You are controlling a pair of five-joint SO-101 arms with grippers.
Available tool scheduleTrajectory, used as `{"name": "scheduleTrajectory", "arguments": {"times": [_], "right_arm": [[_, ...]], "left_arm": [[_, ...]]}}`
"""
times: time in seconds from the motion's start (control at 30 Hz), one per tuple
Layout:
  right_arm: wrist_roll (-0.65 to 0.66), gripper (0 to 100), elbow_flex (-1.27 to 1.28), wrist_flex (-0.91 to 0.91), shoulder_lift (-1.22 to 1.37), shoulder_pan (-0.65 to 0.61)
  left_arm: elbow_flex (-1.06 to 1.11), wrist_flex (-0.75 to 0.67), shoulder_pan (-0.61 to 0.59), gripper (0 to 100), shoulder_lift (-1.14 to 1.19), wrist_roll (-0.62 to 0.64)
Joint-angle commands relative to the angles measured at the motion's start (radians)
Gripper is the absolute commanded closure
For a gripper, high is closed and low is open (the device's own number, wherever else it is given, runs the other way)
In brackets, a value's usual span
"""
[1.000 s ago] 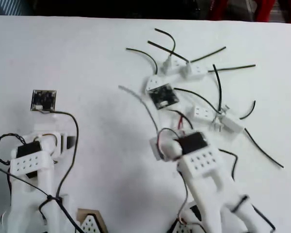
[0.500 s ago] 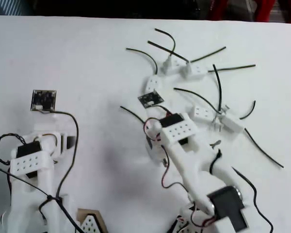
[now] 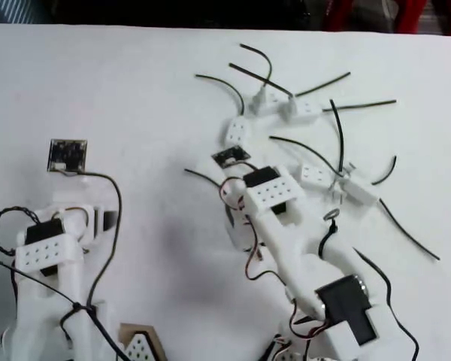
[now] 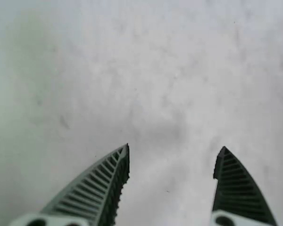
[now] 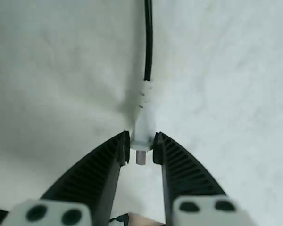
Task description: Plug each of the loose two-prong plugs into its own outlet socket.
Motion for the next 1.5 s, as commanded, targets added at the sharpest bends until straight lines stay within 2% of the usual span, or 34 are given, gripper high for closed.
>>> {"name": "scheduleTrajectory", "arguments": {"times": [0.0,0.9,1.0,1.07,1.2,1.47], "right_arm": [[0.011,92.1,-0.035,-0.004,-0.004,-0.005],[0.011,92.3,-0.069,-0.061,0.093,0.004],[0.012,98.0,-0.068,-0.065,0.088,0.007],[0.04,97.5,-0.068,-0.064,0.076,0.007],[0.063,98.1,-0.068,0.018,-0.038,-0.001],[0.057,98.1,-0.06,0.147,-0.478,-0.001]], "left_arm": [[-0.005,-0.014,-0.004,71,-0.021,-0.003],[0.011,-0.018,-0.004,71,-0.028,-0.003],[0.011,-0.018,-0.004,71,-0.028,-0.003],[0.011,-0.018,-0.004,71,-0.028,-0.003],[0.011,-0.018,-0.004,71,-0.028,-0.003],[0.011,-0.018,-0.002,71,-0.028,-0.002]]}}
